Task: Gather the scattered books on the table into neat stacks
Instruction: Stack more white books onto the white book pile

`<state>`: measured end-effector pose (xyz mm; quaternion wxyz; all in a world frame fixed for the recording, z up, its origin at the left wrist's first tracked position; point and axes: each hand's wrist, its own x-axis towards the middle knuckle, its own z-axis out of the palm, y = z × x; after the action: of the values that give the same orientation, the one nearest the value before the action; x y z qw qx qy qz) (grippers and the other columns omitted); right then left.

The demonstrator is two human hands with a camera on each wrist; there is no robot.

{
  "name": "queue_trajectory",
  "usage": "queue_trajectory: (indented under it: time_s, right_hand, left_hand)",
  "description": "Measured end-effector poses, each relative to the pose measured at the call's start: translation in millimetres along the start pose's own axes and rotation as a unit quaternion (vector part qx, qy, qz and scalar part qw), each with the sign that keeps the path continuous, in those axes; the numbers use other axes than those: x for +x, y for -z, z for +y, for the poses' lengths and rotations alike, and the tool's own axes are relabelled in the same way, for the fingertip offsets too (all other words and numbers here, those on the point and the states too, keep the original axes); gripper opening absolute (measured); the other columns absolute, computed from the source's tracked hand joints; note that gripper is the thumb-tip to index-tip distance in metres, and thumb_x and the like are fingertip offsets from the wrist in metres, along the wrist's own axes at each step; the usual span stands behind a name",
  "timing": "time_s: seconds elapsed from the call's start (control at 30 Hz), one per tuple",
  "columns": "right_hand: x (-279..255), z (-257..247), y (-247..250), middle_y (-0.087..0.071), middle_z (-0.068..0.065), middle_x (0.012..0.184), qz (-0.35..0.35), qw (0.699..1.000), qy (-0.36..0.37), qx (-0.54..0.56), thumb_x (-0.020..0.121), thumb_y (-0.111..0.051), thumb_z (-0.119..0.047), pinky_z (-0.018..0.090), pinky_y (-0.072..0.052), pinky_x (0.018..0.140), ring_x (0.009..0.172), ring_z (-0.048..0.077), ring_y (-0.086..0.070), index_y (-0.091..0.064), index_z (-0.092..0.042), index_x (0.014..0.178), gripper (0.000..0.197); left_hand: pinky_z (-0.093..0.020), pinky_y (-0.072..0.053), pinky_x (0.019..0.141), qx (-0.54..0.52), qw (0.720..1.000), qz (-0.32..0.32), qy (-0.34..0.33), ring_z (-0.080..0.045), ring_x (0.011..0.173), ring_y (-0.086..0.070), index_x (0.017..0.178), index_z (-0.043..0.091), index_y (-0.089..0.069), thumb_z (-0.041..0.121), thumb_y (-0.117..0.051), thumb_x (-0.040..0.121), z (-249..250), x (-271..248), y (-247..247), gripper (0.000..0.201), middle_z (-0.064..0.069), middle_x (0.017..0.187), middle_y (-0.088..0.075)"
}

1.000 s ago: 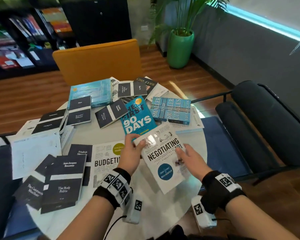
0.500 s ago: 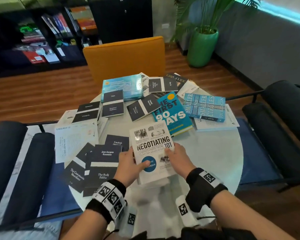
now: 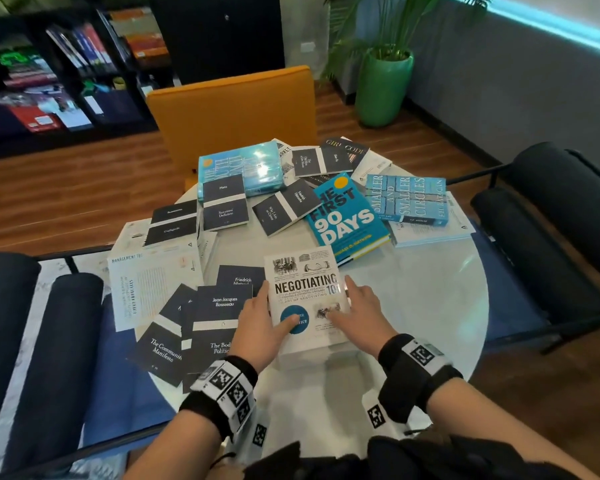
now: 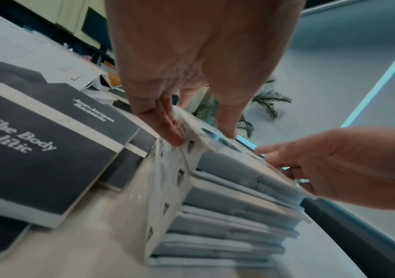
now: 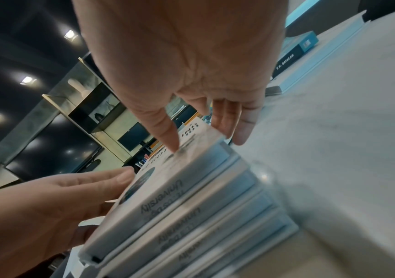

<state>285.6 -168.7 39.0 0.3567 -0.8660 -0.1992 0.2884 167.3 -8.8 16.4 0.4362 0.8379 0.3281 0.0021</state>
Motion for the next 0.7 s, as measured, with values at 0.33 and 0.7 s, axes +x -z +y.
queue_trajectory:
  time_s: [0.33, 0.7]
  right_hand:
    - [-15.5, 27.5, 1.9, -0.021, 0.001, 0.149, -0.079, 0.988, 0.079, -0.106, 0.076, -0.078, -0.019, 0.024, -0.028, 0.115, 0.139, 0.017, -0.026, -0.016, -0.024, 0.153, 0.099]
    - [-18.0, 30.8, 0.0, -0.026, 0.002, 0.142, -0.064, 0.984, 0.105, -0.126, 0.077, -0.071, -0.014, 0.024, -0.037, 0.110, 0.132, 0.017, -0.037, -0.019, -0.019, 0.152, 0.092]
  left_hand:
    - [-0.033, -0.020, 0.117, 0.136, 0.986, -0.074, -0.063, -0.022, 0.143, -0.021, 0.155, 0.023, -0.008, 0.033, -0.084, 0.070, -3.6, -27.4, 6.7, 0.114, 0.002, 0.162, -0.014]
    - [-0.029, -0.021, 0.115, 0.152, 0.983, -0.040, -0.090, -0.020, 0.140, -0.026, 0.153, 0.017, -0.018, 0.034, -0.082, 0.069, -4.7, -32.3, 2.0, 0.107, -0.001, 0.154, -0.030]
